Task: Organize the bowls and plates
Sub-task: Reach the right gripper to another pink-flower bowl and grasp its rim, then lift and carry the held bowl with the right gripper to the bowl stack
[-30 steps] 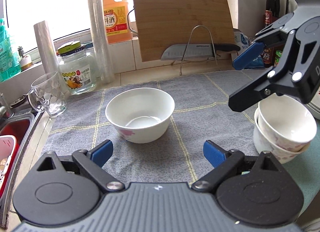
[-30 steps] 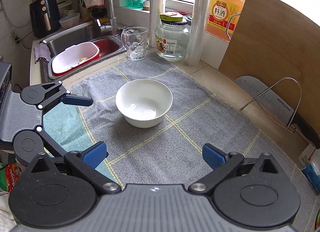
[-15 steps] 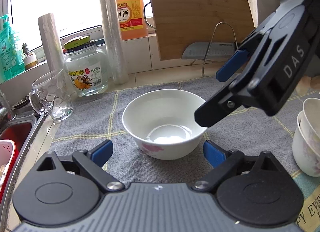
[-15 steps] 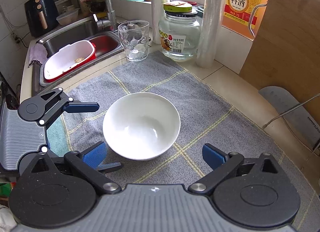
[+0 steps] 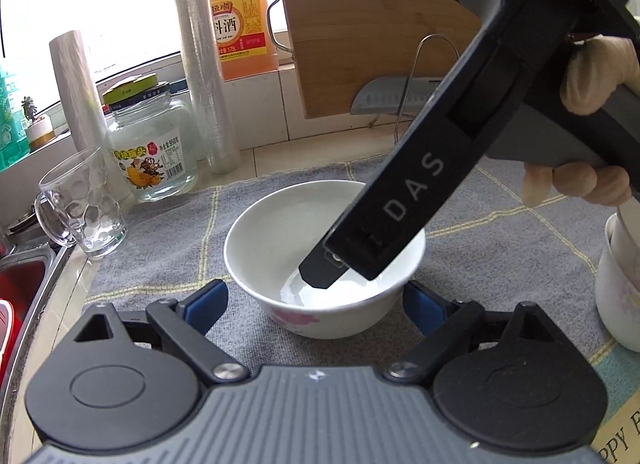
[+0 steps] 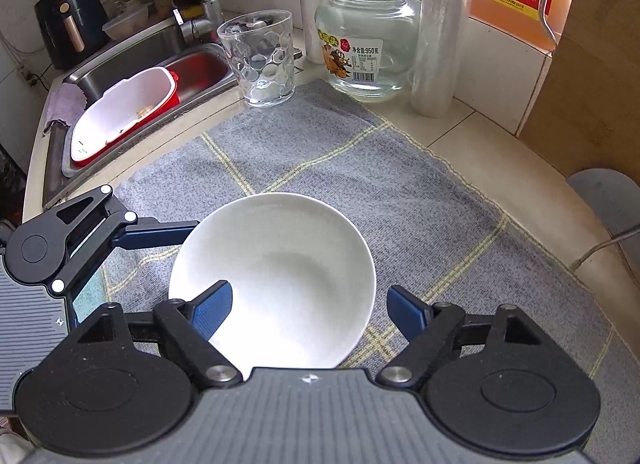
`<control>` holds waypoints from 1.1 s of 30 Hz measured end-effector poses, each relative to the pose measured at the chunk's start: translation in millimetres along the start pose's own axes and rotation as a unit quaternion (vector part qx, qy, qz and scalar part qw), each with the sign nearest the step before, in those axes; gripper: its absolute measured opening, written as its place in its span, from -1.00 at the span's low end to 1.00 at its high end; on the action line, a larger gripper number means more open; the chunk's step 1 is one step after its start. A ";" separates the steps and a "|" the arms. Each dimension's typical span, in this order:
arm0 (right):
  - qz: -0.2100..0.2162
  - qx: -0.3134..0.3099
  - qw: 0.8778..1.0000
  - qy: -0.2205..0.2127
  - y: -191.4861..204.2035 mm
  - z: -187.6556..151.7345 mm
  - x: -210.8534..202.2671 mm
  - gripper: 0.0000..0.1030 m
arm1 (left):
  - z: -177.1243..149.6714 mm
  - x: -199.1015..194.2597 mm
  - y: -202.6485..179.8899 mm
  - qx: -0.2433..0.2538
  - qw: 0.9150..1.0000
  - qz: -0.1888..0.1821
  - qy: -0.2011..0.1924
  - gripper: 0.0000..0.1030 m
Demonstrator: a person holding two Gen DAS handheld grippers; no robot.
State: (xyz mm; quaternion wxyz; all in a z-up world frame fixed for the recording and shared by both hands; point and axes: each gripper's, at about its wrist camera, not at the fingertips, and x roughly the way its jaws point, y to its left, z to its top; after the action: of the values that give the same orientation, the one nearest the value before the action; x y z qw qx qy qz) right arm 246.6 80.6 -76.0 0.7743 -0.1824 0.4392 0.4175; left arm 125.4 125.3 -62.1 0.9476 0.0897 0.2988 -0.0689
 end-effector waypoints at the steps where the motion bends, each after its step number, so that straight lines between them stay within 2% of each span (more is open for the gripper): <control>1: 0.000 0.000 1.000 0.000 -0.4 1.1 0.8 0.65 | 0.1 0.1 -0.1 0.001 1.000 -0.001 0.000 0.79; 11: 0.010 -0.004 1.000 0.000 0.6 9.3 4.9 0.45 | 1.6 1.8 1.6 0.003 1.000 -0.012 -0.001 0.73; 23: 0.012 -0.001 1.000 0.001 2.2 8.6 2.6 0.44 | 3.6 -1.3 -0.3 0.007 1.000 -0.014 0.004 0.72; 33: 0.026 -0.006 1.000 -0.009 11.8 -6.6 -27.3 0.45 | 7.0 -28.2 -11.3 0.026 0.999 -0.022 0.005 0.72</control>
State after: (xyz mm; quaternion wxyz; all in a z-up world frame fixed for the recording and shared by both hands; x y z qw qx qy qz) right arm 226.4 69.9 -55.9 0.7662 -0.1716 0.4343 0.4414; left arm 104.2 114.9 -41.6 0.9415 0.1081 0.3039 -0.0975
